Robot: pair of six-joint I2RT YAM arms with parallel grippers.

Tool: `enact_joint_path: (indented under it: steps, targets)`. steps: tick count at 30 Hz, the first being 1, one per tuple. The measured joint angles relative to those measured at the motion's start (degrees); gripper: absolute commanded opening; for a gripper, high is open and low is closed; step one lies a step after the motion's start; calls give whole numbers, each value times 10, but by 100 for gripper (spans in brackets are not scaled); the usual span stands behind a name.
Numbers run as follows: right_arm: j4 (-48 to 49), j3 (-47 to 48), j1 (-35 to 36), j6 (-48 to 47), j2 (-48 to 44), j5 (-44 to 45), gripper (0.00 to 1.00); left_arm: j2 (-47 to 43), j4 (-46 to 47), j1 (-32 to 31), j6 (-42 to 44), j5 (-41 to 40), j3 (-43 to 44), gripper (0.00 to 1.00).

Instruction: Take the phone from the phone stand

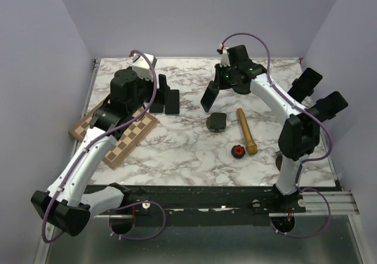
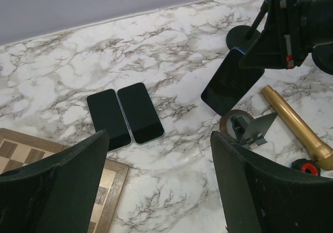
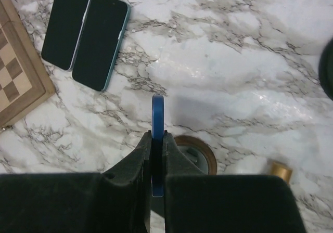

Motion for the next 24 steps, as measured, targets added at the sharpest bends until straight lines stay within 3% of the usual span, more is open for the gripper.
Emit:
enact_joint_path:
  steps: [11, 24]
  targets:
    - [-81, 209, 0, -40, 202, -135, 0, 4, -1, 35, -19, 35, 0, 87]
    - [-100, 280, -3, -108, 290, -237, 1, 17, 3, 80, -49, 87, 0, 87]
